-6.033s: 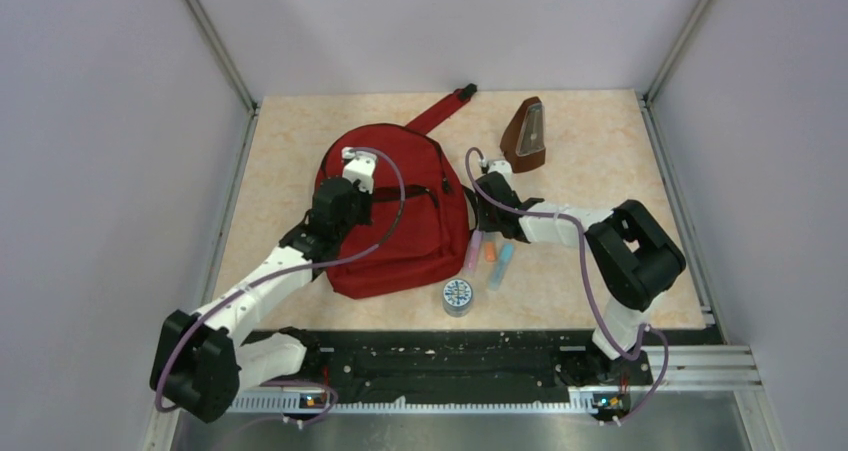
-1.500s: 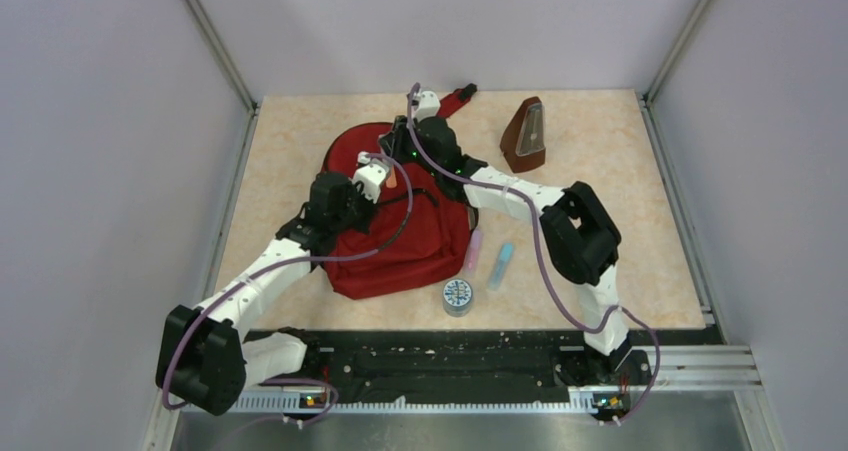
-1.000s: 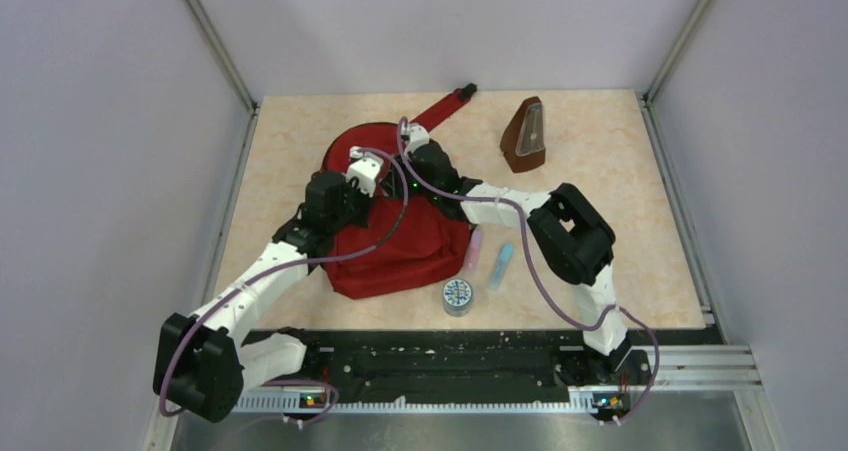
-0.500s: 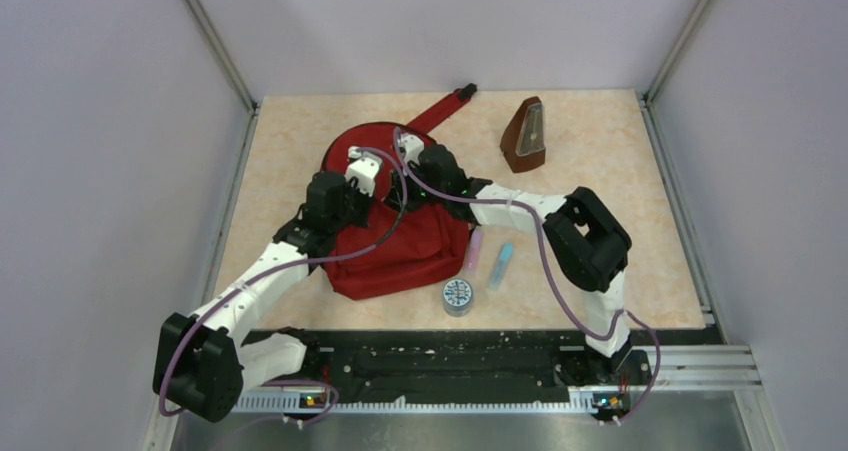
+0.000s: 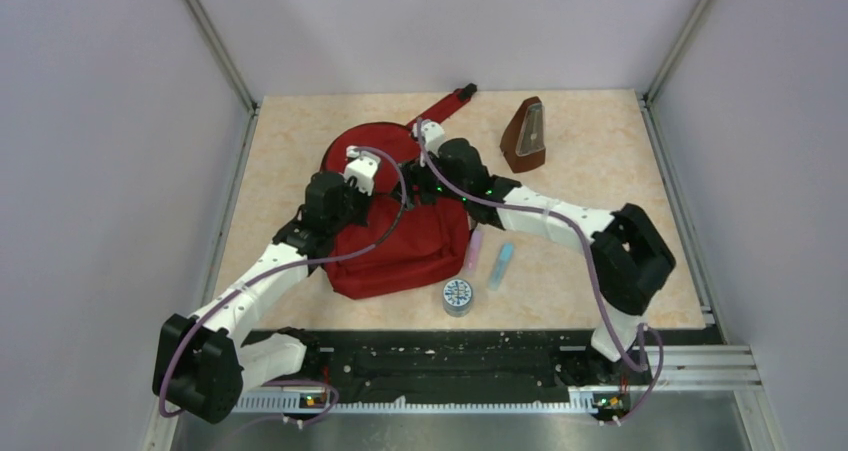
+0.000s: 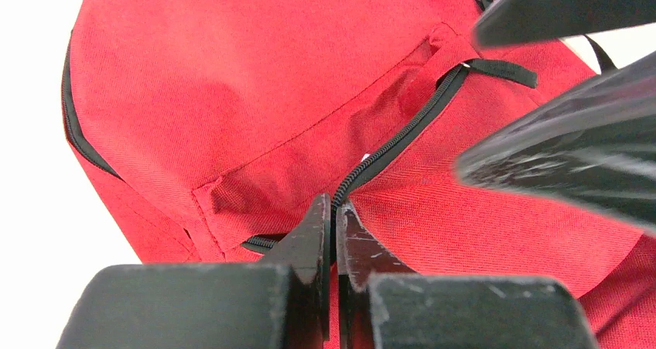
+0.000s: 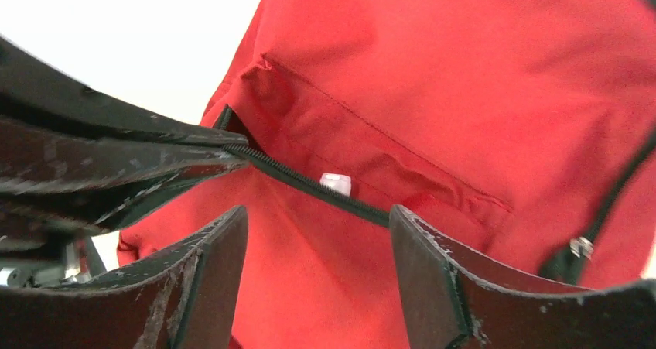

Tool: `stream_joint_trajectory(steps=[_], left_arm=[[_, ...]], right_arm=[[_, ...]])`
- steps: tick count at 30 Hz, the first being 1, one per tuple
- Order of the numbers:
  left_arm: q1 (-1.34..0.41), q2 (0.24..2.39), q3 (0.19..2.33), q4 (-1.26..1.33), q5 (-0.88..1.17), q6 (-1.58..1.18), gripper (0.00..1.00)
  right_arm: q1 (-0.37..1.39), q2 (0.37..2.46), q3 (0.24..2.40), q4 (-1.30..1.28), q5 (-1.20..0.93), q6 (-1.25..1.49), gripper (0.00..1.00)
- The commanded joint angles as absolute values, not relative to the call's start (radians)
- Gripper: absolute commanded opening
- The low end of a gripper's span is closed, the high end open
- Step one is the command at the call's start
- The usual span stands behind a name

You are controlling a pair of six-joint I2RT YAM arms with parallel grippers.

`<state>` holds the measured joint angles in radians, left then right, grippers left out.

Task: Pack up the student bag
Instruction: Place the personal item in the student bag, then pick up the personal item from the center of the board.

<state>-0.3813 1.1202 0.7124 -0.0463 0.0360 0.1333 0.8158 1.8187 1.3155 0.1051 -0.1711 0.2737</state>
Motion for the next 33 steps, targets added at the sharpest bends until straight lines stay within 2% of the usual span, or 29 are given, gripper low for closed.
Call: stream_joint_trajectory(steps=[1,8,12,22,33], left_arm=[[-0.377,1.086,0.7,0.065,0.038,0.13,0.0],[-0.377,1.086,0.684,0.087,0.041,0.125,0.0],[-0.377,1.083,0.678,0.093,0.04,0.122,0.0],[-0.377,1.081,0.668,0.094,0.046,0.118,0.0],[-0.377,1.053,0.659,0.086,0.054,0.119,0.0]], right_arm=[[0.825,1.61,1.223,0.157,0.023,0.29,0.68],[0.817,1.36,0.987,-0.007,0.403,0.36,0.71],[0.816,1.273,0.879,-0.177,0.513,0.414,0.71],[0.816,1.242,0.707,-0.333,0.488,0.576,0.65],[0.816,1.369,0.719,-0.285,0.429,0.61,0.61]])
